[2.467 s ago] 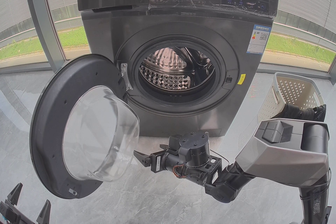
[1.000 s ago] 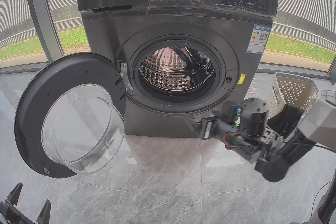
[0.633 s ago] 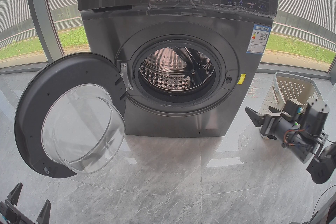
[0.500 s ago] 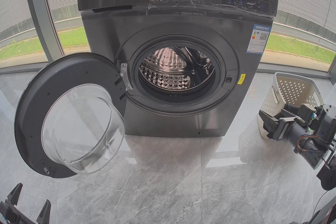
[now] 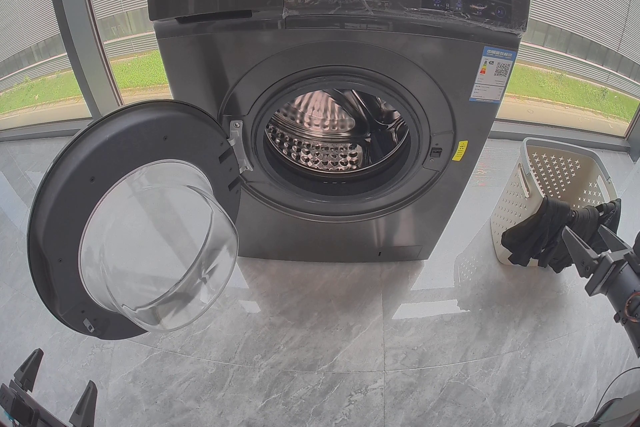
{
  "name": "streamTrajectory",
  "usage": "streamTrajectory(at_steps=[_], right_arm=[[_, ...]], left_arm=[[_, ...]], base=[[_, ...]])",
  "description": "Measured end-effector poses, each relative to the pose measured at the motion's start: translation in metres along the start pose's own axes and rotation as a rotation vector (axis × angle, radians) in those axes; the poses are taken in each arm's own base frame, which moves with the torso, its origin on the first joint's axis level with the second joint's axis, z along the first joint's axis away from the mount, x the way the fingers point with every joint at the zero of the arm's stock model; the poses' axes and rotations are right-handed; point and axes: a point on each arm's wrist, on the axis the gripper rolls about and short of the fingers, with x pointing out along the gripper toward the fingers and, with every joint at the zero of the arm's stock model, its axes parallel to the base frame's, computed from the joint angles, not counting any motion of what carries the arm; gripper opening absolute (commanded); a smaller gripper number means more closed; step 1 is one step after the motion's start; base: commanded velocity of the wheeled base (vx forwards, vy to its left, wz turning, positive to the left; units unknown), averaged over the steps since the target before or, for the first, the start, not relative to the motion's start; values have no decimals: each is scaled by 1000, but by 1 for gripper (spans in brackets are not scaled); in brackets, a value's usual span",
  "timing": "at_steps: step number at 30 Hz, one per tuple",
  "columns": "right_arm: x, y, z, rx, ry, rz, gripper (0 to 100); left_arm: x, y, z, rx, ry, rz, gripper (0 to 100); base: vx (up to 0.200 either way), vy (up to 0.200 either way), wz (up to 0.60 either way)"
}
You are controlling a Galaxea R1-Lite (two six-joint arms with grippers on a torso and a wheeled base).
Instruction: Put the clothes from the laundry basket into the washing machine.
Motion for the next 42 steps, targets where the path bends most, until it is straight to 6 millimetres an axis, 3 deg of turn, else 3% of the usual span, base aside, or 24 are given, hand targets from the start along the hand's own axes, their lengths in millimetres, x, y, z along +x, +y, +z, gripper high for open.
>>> streamTrajectory(at_steps=[13,24,42], right_arm=[[-67,-18,-4,-35,-15,-62,100],[-124,-20,-42,-52,23,-10,100],[-140,-17,-57,-70,25,261,100]], left_arm=[[0,0,0,0,0,-1,100],[0,0,0,1,0,0,100],[0,0,0,1,0,1,100]], base=[[0,0,0],[0,0,0],[0,0,0]])
